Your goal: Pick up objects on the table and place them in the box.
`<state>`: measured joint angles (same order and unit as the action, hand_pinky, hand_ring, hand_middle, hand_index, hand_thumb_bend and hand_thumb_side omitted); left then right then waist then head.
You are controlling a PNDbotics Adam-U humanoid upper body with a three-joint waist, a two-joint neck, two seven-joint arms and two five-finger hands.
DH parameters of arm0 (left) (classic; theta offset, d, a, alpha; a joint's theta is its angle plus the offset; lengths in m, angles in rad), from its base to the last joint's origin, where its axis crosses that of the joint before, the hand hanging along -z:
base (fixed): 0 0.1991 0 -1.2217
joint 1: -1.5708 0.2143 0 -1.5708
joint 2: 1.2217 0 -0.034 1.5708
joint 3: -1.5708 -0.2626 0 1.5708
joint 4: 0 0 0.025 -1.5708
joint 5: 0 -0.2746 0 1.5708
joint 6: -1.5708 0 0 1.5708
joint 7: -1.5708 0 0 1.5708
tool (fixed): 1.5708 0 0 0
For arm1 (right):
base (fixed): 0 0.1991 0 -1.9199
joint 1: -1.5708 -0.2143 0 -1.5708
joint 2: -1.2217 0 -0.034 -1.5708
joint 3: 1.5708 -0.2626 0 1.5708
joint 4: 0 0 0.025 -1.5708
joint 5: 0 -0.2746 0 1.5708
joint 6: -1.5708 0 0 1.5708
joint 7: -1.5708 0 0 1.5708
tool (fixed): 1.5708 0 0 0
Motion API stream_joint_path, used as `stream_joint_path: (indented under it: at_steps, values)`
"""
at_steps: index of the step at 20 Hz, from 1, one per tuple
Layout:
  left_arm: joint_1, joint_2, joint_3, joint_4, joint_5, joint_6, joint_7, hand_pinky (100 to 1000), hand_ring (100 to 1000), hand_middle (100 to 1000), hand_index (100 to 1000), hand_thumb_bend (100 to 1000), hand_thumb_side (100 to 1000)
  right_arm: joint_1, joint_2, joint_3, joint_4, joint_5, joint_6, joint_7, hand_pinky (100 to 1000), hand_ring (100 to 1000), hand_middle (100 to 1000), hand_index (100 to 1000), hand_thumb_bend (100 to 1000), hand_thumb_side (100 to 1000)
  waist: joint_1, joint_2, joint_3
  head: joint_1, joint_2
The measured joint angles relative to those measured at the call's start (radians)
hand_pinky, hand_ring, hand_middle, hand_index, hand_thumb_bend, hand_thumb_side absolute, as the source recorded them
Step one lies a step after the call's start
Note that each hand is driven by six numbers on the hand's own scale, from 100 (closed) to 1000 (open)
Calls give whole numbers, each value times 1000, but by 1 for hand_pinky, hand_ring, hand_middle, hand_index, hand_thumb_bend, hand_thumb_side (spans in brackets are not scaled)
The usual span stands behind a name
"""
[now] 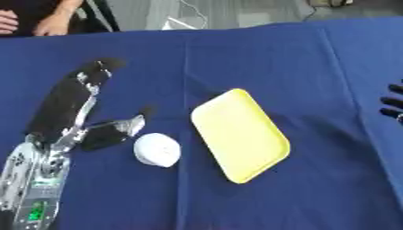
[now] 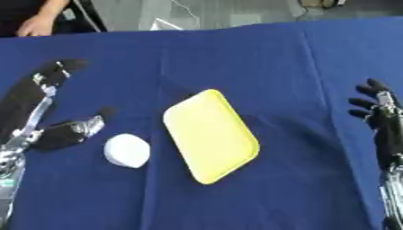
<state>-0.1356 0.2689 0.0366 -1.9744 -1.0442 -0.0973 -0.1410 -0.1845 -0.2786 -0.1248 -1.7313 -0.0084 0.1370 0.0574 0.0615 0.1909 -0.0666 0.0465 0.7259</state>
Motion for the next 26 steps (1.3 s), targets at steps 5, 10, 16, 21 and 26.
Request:
stream_joint_path:
  at_steps: [5,10,16,21,26]
  values:
    - [-6,170,-47,-1,59,-36,-16,897,916,871,961,660,838,4,-3,0,0,0,1,1,774,795,844,955,100,958,17,-6,-5,0,0]
    - [-93,620,-169,-8,314,-41,-47,928,921,881,969,715,845,13,-22,0,1,4,3,4,774,795,844,955,100,958,34,-31,-5,-1,0]
    - [-136,740,-203,-13,465,0,-99,929,930,906,974,708,861,13,-26,1,2,4,3,4,774,795,844,955,100,959,35,-28,-11,-1,-1]
    - [-146,741,-214,-7,496,1,-131,927,930,905,976,702,865,13,-26,1,4,4,3,5,774,794,843,955,100,959,36,-24,-12,-2,-1]
    - [-163,741,-218,6,508,1,-148,933,920,861,966,730,872,13,-26,1,5,4,3,5,774,794,843,955,100,959,36,-25,-11,-2,-1]
